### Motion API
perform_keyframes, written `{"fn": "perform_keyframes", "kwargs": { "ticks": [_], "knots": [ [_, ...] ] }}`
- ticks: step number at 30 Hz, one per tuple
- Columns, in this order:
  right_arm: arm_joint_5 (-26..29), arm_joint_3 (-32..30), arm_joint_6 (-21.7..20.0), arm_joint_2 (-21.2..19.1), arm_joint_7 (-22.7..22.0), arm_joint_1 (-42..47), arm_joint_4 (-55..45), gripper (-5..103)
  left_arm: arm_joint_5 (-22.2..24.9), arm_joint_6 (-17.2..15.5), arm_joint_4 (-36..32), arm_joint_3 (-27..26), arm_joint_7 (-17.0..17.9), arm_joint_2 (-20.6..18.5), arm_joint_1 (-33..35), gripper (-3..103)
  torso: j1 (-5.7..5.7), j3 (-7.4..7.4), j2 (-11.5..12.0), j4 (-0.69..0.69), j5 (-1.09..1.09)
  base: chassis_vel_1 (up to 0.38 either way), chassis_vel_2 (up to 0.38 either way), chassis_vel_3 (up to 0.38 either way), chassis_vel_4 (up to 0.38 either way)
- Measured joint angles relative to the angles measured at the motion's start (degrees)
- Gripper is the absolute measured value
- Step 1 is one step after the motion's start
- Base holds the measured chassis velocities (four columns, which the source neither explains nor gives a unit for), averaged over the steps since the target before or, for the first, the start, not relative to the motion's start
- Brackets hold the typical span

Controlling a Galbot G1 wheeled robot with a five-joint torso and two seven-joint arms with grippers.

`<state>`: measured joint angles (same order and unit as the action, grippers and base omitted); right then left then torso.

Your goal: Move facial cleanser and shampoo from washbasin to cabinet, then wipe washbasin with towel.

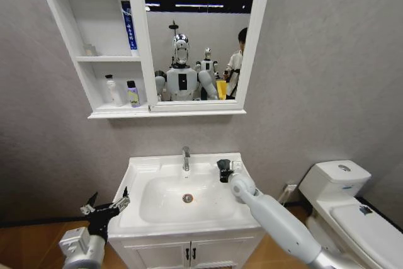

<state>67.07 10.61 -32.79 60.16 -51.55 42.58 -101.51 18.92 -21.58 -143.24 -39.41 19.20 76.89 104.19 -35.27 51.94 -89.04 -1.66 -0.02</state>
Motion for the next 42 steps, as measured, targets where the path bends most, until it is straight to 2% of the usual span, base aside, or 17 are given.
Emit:
{"fn": "perform_keyframes", "kwargs": {
  "ticks": [2, 6, 14, 22, 28, 36, 42],
  "knots": [
    [1.82, 1.50, -0.09, 1.62, -3.82, 1.74, -1.26, 2, 0.00, 0.00, 0.00, 0.00, 0.00, 0.00, 0.00, 100, 0.00, 0.00, 0.00, 0.01, 0.01, 0.000, 0.000, 0.000, 0.000],
    [0.47, 1.81, -0.11, 3.08, -4.97, 3.78, 0.23, 2, 0.00, 0.00, 0.00, 0.00, 0.00, 0.00, 0.00, 100, 0.00, 0.00, 0.00, 0.00, 0.00, 0.000, 0.000, 0.000, 0.000],
    [-7.23, -0.19, 0.02, 7.00, -1.58, 7.13, 7.61, 2, 0.00, 0.00, 0.00, 0.00, 0.00, 0.00, 0.00, 100, 0.00, 0.00, 0.00, 0.00, 0.01, 0.000, 0.000, 0.000, 0.000],
    [-8.55, -1.63, 0.13, 7.59, -0.09, 5.73, 10.85, 2, 0.00, 0.00, 0.00, 0.00, 0.00, 0.00, 0.00, 100, 0.00, 0.00, 0.00, 0.00, 0.01, 0.000, 0.000, 0.000, 0.000],
    [-8.37, -0.97, 0.15, 6.55, 1.02, 4.38, 12.93, 2, 0.00, 0.00, 0.00, 0.00, 0.01, 0.00, -0.01, 100, 0.00, 0.00, 0.00, 0.01, 0.02, 0.000, 0.000, 0.000, 0.000],
    [-9.67, -0.06, 0.78, 7.89, 3.11, 3.51, 16.21, 2, 0.00, 0.00, 0.00, 0.00, 0.01, 0.00, 0.00, 100, 0.00, 0.00, 0.00, -0.01, 0.00, 0.000, 0.000, 0.000, 0.000],
    [-10.87, 0.95, 1.65, 10.32, 5.01, 2.03, 19.25, 2, 0.00, 0.00, 0.00, 0.00, 0.01, 0.00, 0.00, 100, -0.01, 0.01, 0.00, -0.01, 0.01, 0.000, 0.000, 0.000, 0.000]
  ]
}}
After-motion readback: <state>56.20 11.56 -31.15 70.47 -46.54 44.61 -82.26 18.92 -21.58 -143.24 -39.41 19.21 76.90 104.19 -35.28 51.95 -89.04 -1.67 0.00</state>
